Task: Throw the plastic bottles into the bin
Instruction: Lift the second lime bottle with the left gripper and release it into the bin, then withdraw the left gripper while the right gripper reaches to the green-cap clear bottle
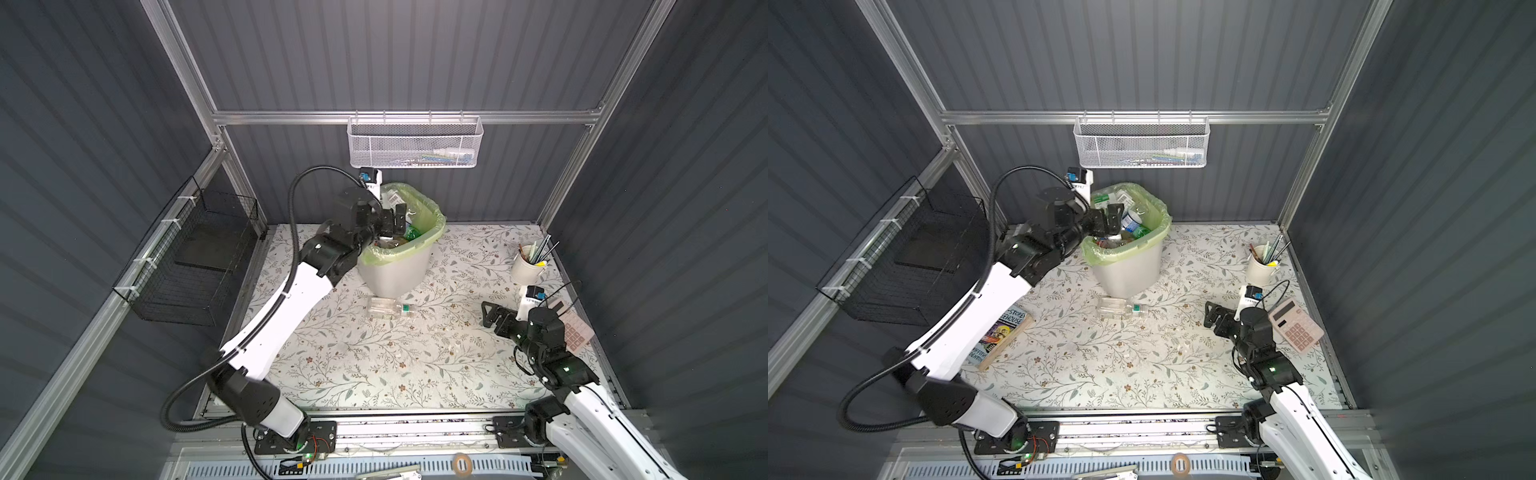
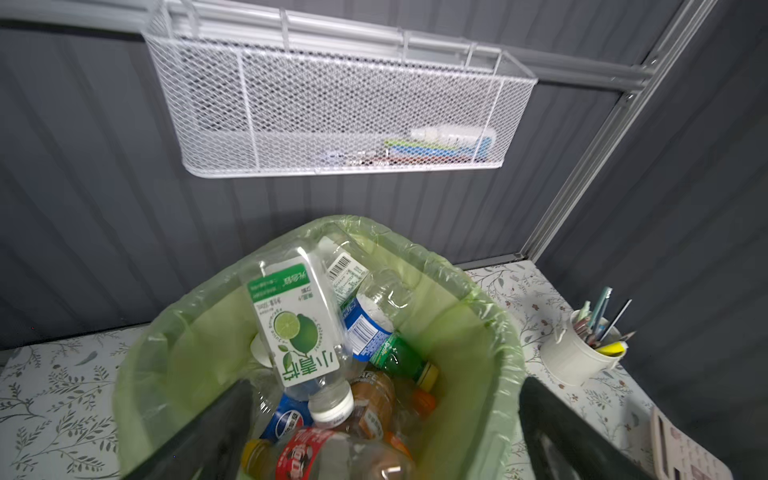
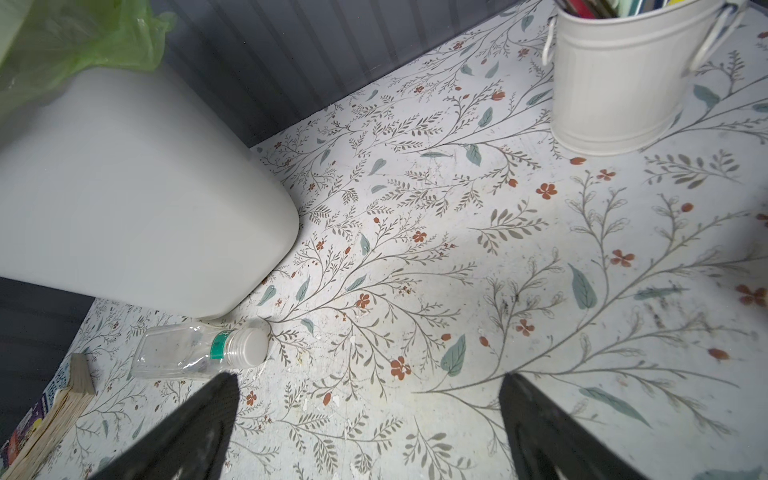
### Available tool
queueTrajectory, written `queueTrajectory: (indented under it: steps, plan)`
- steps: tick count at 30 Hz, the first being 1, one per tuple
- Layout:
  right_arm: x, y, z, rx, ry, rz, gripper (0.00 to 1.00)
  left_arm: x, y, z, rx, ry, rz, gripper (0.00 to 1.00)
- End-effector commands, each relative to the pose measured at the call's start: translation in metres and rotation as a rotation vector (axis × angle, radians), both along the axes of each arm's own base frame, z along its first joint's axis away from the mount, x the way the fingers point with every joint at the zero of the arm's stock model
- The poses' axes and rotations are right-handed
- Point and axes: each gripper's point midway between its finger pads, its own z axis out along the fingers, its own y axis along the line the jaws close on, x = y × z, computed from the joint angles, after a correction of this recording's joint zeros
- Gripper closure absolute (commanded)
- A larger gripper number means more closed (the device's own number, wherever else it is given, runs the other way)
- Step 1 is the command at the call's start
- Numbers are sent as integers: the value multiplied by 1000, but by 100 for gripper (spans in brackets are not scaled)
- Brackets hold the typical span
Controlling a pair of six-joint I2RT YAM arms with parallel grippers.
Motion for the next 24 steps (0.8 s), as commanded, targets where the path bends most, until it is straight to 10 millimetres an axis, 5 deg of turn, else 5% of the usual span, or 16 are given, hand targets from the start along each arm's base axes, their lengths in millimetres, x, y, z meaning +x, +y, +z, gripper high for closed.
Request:
queueTrajectory:
  steps: [1, 6, 13, 24]
  plan:
    - [4, 9, 10, 10, -16, 49, 1, -26, 20, 29, -65, -80, 9, 0]
    - [15, 34, 10, 24, 7, 167, 1, -41, 41, -5, -42, -43, 60, 0]
    - [36, 90, 2, -116, 40, 338, 1, -57, 75, -80, 22, 99, 185, 0]
    - [65, 167, -46, -239, 152, 595, 1, -83, 127, -142, 52, 212, 371, 0]
